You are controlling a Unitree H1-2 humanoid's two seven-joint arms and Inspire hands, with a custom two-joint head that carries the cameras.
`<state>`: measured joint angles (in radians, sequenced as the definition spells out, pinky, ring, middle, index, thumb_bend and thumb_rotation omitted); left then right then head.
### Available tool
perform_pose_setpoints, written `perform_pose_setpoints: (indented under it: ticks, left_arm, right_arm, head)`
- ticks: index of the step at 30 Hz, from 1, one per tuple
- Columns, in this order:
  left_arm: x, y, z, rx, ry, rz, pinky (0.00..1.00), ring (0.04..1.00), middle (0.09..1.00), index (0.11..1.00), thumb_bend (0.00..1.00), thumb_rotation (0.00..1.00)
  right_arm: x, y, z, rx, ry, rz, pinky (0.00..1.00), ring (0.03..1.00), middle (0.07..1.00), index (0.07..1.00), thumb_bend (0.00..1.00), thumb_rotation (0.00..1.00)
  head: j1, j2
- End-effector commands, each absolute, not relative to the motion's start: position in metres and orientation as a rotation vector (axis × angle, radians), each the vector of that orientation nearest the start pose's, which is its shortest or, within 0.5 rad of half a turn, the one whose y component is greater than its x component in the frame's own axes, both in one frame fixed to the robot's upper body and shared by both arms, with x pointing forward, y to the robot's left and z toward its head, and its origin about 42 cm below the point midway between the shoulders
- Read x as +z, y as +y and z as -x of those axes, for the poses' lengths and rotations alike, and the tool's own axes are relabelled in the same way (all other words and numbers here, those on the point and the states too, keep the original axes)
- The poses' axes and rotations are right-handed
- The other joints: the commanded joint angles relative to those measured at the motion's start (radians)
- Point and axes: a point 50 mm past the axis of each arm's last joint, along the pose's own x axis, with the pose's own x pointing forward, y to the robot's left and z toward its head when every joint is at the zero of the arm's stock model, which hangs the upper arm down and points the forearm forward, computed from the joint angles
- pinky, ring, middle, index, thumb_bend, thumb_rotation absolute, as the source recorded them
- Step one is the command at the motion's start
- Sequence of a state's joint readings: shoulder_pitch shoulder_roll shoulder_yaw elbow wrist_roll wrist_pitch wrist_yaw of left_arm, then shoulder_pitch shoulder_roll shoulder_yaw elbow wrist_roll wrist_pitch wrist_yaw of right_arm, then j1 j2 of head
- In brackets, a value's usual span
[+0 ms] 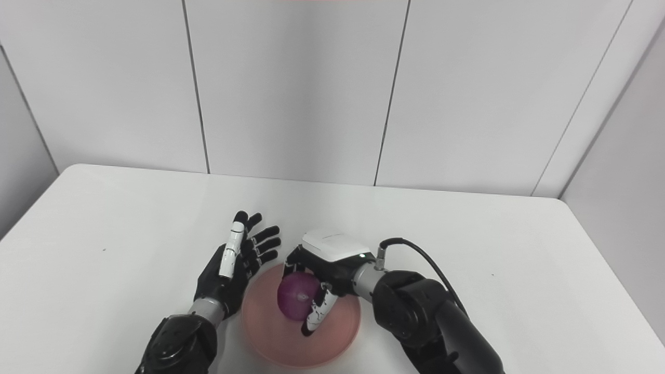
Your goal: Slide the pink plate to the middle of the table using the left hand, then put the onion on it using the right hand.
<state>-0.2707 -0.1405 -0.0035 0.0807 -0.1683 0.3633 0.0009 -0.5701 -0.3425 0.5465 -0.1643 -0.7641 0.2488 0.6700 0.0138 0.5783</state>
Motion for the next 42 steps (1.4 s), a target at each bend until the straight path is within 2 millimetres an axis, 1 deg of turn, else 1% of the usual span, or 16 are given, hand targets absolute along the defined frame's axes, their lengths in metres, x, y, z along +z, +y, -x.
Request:
perform_pose_setpoints:
  ticks: [1,10,13,14,16,17,18,20,21,22,24,25,26,28,33,42]
  left_arm:
    - [0.117,0.129,-0.353,-0.156,0.306,0.273,0.86,0.827,0.822,0.923,0.64,0.94]
    - [0.119,0.128,-0.355,-0.155,0.302,0.272,0.83,0.815,0.814,0.920,0.65,0.94]
    - [0.120,0.128,-0.355,-0.155,0.300,0.272,0.81,0.812,0.812,0.921,0.65,0.93]
    - [0.120,0.129,-0.355,-0.155,0.300,0.271,0.81,0.813,0.813,0.920,0.65,0.93]
    - [0.121,0.129,-0.355,-0.156,0.301,0.270,0.81,0.814,0.813,0.921,0.65,0.93]
    - [0.121,0.129,-0.355,-0.157,0.301,0.270,0.81,0.818,0.815,0.922,0.65,0.94]
    - [0.121,0.129,-0.355,-0.159,0.301,0.271,0.81,0.819,0.816,0.922,0.65,0.94]
    - [0.121,0.129,-0.356,-0.161,0.300,0.272,0.81,0.821,0.818,0.925,0.65,0.94]
    - [0.121,0.129,-0.356,-0.161,0.300,0.271,0.81,0.821,0.818,0.925,0.65,0.94]
    - [0.121,0.129,-0.356,-0.162,0.300,0.271,0.81,0.818,0.817,0.924,0.65,0.94]
    - [0.121,0.129,-0.357,-0.163,0.300,0.271,0.81,0.820,0.818,0.925,0.65,0.94]
    - [0.121,0.129,-0.357,-0.165,0.299,0.270,0.81,0.820,0.818,0.925,0.65,0.94]
    - [0.121,0.129,-0.357,-0.166,0.299,0.270,0.81,0.820,0.818,0.924,0.65,0.94]
    - [0.121,0.129,-0.358,-0.169,0.297,0.271,0.80,0.822,0.820,0.925,0.65,0.94]
    - [0.122,0.129,-0.358,-0.170,0.295,0.273,0.80,0.817,0.814,0.924,0.64,0.94]
    - [0.122,0.131,-0.359,-0.176,0.294,0.261,0.83,0.835,0.829,0.930,0.65,0.95]
  right_arm:
    - [0.264,-0.125,-0.380,0.769,-0.298,1.370,0.17,0.231,0.470,0.485,0.53,0.00]
    - [0.257,-0.124,-0.382,0.791,-0.314,1.393,0.17,0.233,0.469,0.484,0.53,0.00]
    - [0.253,-0.123,-0.382,0.798,-0.321,1.404,0.22,0.287,0.460,0.492,0.53,0.01]
    - [0.252,-0.123,-0.382,0.801,-0.320,1.409,0.26,0.333,0.438,0.510,0.52,0.01]
    - [0.251,-0.123,-0.382,0.805,-0.316,1.417,0.28,0.360,0.437,0.516,0.52,0.01]
    - [0.251,-0.123,-0.382,0.806,-0.313,1.419,0.34,0.417,0.493,0.503,0.52,0.10]
    - [0.251,-0.123,-0.382,0.806,-0.310,1.419,0.35,0.436,0.513,0.499,0.52,0.14]
    - [0.250,-0.123,-0.382,0.804,-0.308,1.418,0.41,0.489,0.566,0.497,0.52,0.16]
    - [0.250,-0.124,-0.382,0.801,-0.309,1.417,0.43,0.514,0.594,0.569,0.68,0.31]
    - [0.250,-0.124,-0.381,0.797,-0.310,1.419,0.45,0.540,0.622,0.629,0.82,0.44]
    - [0.250,-0.125,-0.382,0.793,-0.311,1.422,0.46,0.565,0.646,0.664,0.90,0.50]
    - [0.251,-0.126,-0.382,0.791,-0.317,1.421,0.46,0.565,0.646,0.664,0.90,0.50]
    - [0.251,-0.126,-0.382,0.790,-0.321,1.420,0.49,0.592,0.668,0.680,0.94,0.54]
    - [0.253,-0.127,-0.382,0.785,-0.324,1.415,0.51,0.626,0.693,0.696,0.98,0.56]
    - [0.256,-0.128,-0.382,0.767,-0.325,1.407,0.59,0.713,0.745,0.723,1.00,0.59]
    - [0.264,-0.128,-0.382,0.753,-0.339,1.403,0.58,0.704,0.744,0.739,1.00,0.62]
  head:
    - [0.001,0.002]
    - [0.003,0.004]
    - [0.003,0.004]
    - [0.003,0.004]
    - [0.003,0.004]
    - [0.003,0.004]
    - [0.003,0.003]
    - [0.003,0.003]
    - [0.003,0.003]
    - [0.003,0.003]
    - [0.004,0.000]
    - [0.003,0.000]
    - [0.003,0.000]
    - [0.002,-0.001]
    - [0.001,-0.001]
    - [-0.003,0.000]
